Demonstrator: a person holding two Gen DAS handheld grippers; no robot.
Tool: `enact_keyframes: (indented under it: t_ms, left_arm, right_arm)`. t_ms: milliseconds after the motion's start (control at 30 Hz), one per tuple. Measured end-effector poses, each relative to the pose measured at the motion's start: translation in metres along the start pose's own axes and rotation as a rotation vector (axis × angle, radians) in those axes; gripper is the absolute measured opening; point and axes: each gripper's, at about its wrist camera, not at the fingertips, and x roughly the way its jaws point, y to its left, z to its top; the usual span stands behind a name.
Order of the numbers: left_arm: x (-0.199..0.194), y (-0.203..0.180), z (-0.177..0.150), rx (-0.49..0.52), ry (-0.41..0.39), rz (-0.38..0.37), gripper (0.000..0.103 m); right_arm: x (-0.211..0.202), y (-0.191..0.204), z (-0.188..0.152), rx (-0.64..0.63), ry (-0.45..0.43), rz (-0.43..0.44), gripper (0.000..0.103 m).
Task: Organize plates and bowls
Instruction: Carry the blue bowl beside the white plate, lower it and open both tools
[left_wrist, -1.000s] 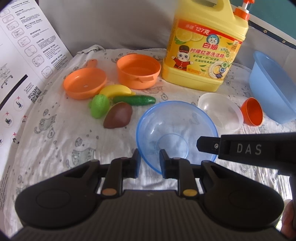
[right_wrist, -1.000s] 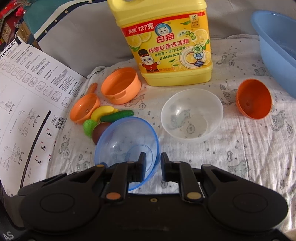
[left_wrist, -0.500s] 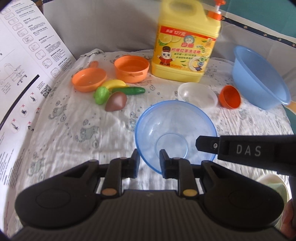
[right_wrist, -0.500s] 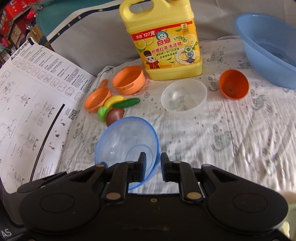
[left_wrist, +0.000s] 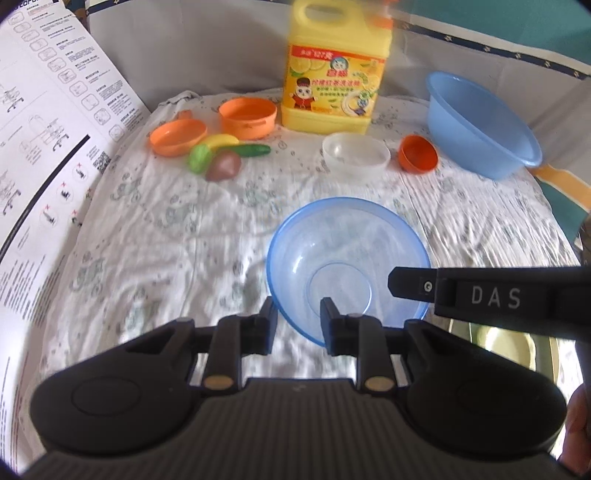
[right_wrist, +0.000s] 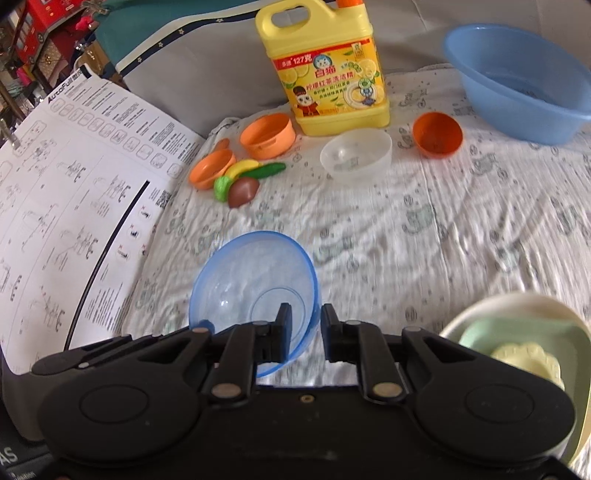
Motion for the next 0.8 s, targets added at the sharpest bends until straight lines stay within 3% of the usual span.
enact_keyframes:
  t_ms: [367, 800]
  left_arm:
    - [-0.009, -0.002, -0.044, 0.018, 0.048, -0.007, 0.023]
    - [-0.004, -0.006, -0.064, 0.024, 0.084, -0.031, 0.023]
  right_arm:
    - [-0.005, -0.005, -0.047, 0.005, 0.063, 0.004, 0.017]
    - [-0.003, -0.013, -0.064, 0.012, 0.098, -0.012, 0.017]
